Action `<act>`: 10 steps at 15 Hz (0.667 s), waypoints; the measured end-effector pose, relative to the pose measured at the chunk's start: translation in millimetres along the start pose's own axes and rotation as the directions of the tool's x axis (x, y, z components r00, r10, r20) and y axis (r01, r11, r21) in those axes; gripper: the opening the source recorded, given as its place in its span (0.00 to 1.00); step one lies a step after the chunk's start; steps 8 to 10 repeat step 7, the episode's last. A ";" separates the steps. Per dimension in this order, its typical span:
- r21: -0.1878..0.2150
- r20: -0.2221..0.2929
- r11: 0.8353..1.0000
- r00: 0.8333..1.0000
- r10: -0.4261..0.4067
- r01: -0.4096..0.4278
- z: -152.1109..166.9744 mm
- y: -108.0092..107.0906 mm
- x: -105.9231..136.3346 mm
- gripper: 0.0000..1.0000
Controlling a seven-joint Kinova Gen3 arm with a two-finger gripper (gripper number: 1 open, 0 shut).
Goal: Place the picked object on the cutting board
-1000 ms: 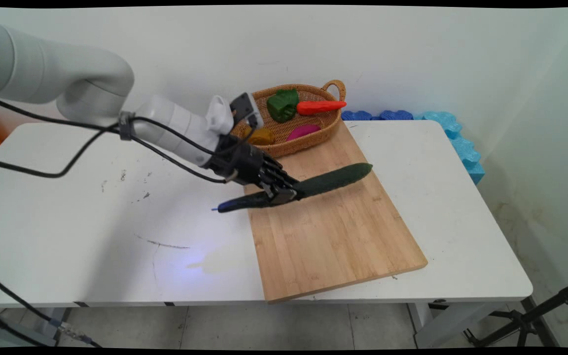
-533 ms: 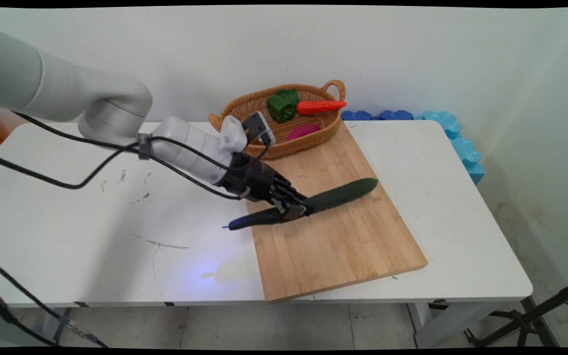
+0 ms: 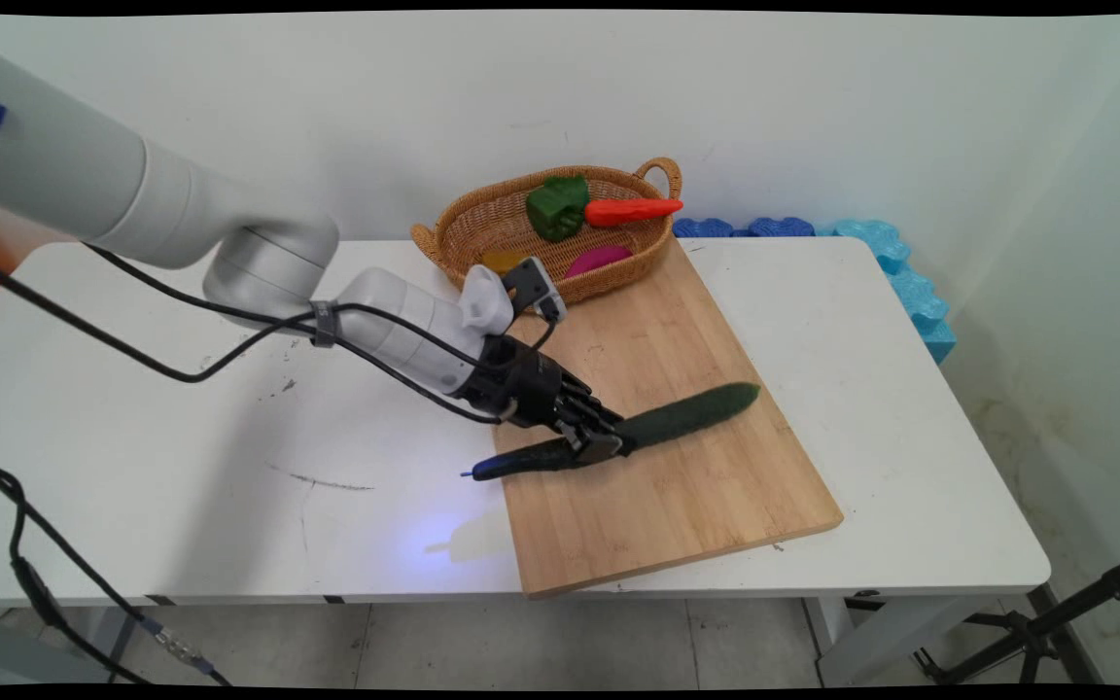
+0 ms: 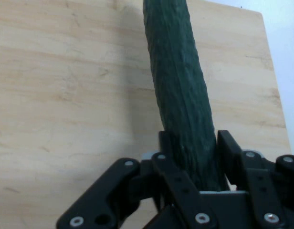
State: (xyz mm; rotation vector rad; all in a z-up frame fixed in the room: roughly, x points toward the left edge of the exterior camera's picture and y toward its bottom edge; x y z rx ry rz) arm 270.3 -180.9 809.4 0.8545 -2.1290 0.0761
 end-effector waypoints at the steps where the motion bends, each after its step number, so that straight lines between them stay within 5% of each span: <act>1: -0.002 0.002 1.000 1.000 0.001 -0.001 3.4 -0.6 -1.9 1.00; 10: -0.010 0.015 1.000 1.000 0.015 -0.015 12.8 -2.2 -10.0 1.00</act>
